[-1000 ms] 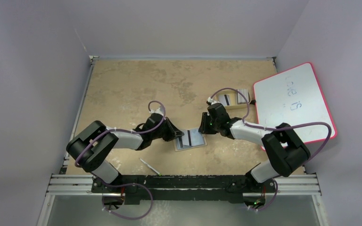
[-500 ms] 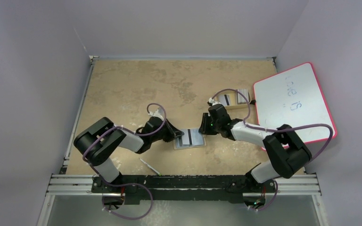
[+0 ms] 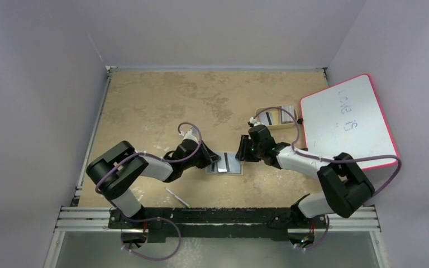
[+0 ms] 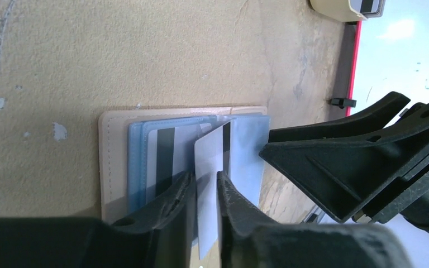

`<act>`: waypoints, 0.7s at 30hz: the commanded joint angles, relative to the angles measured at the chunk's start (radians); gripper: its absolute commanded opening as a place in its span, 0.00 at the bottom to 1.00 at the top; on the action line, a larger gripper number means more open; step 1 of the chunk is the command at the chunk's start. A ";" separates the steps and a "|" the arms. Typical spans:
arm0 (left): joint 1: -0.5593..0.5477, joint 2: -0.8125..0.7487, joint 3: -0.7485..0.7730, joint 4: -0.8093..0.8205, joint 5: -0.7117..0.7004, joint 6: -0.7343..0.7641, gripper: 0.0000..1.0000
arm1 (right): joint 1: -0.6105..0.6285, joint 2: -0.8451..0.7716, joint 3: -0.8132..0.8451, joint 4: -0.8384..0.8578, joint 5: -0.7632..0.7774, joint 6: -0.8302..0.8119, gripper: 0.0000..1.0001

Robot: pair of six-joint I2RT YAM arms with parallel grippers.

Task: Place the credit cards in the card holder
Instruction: Insert the credit card into the card holder.

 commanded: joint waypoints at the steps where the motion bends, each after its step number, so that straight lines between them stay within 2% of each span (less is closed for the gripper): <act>1: -0.010 -0.104 0.043 -0.174 -0.060 0.077 0.25 | 0.013 -0.066 0.021 -0.048 0.012 0.025 0.44; 4: -0.010 -0.150 0.084 -0.265 -0.070 0.109 0.31 | 0.013 -0.086 0.017 -0.074 0.004 0.025 0.45; 9: -0.010 -0.171 0.115 -0.327 -0.073 0.127 0.36 | 0.014 -0.101 -0.009 -0.065 -0.001 0.041 0.46; 21: -0.011 -0.084 0.126 -0.287 -0.037 0.120 0.39 | 0.010 -0.031 -0.027 0.002 -0.002 0.053 0.45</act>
